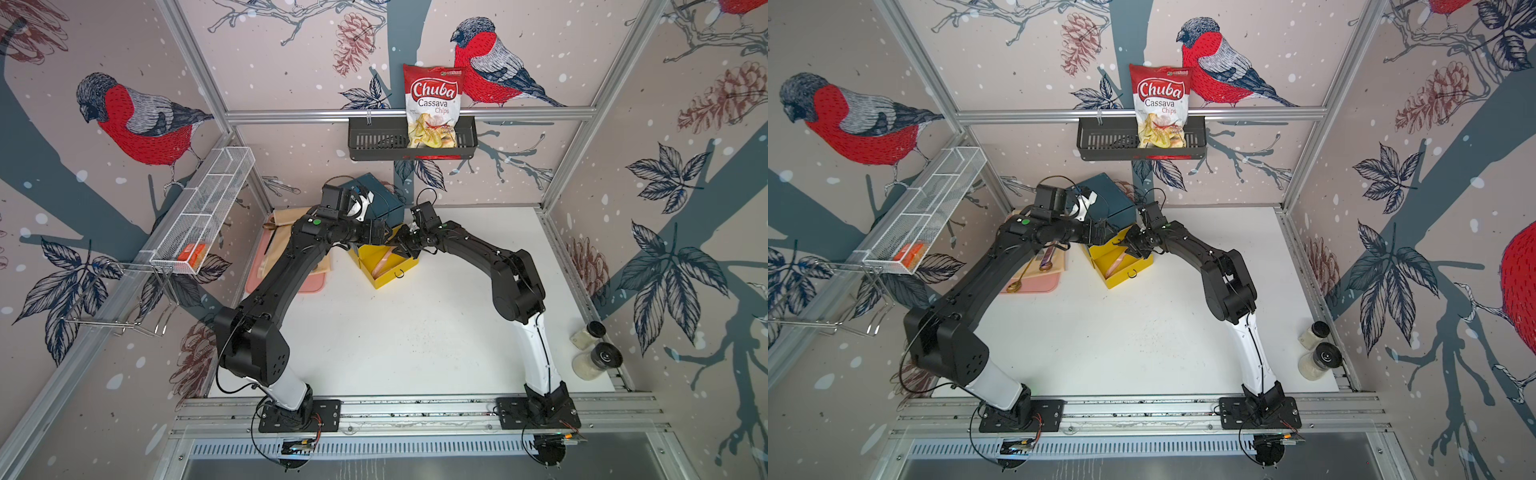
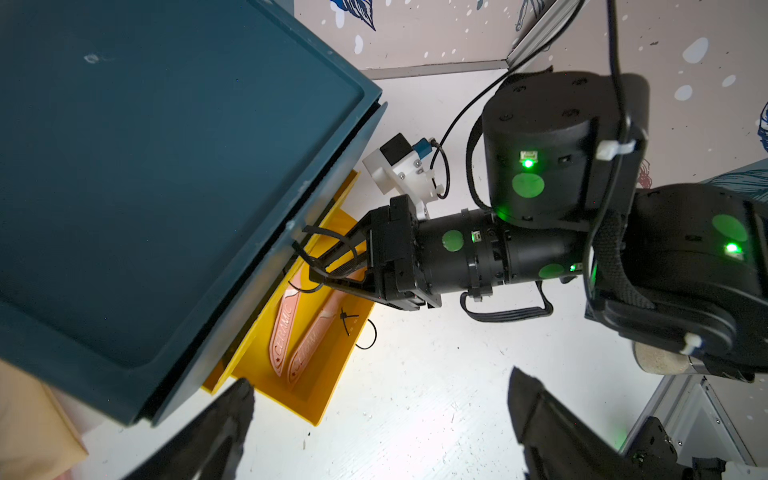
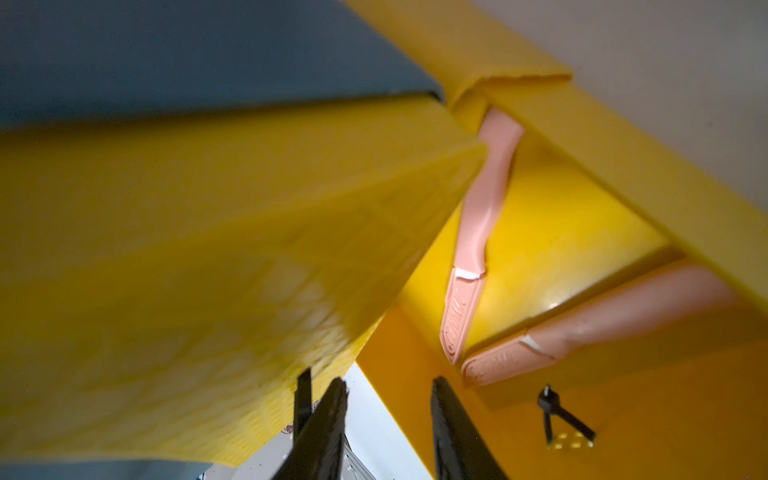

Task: Place the fruit knives into the drawer by color
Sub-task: Place the fruit knife in the drawer, then close the drawer in the storage box.

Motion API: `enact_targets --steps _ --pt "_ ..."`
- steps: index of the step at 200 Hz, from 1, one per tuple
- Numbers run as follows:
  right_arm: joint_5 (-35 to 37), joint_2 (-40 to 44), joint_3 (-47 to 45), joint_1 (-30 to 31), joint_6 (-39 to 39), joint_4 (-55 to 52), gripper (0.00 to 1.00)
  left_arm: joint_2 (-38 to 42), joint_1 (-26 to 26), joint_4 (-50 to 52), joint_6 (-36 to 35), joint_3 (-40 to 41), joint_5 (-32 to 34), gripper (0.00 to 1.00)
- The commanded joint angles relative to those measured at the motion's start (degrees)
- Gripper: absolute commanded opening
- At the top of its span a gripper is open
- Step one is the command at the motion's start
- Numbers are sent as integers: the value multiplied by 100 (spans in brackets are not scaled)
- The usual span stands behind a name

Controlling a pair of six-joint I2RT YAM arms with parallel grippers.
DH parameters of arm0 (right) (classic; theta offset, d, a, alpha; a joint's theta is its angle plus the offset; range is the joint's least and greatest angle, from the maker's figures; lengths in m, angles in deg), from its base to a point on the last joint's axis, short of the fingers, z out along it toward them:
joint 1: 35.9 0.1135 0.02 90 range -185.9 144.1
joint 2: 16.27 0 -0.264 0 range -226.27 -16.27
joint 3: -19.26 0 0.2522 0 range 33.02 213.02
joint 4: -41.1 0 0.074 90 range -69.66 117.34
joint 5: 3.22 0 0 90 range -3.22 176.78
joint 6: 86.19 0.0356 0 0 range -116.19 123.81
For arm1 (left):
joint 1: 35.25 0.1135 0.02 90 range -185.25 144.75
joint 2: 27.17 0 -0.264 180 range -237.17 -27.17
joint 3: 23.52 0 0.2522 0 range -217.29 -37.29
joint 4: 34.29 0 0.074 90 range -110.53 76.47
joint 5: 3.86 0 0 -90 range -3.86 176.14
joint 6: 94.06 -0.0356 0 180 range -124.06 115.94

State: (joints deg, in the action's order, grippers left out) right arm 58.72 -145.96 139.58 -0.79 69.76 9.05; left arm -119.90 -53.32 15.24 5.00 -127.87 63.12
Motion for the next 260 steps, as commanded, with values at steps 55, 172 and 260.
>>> enact_targets --steps 55,172,260 --pt "335 2612 -4132 75 660 3302 9 -1189 16 1347 183 -2195 1535 70" --pt "324 1498 -4988 -39 1414 5538 0 -2415 40 2066 348 -3210 1556 0" --pt "-127 63 -3500 -57 1754 6080 0 -2548 184 1969 343 -2976 1341 0"
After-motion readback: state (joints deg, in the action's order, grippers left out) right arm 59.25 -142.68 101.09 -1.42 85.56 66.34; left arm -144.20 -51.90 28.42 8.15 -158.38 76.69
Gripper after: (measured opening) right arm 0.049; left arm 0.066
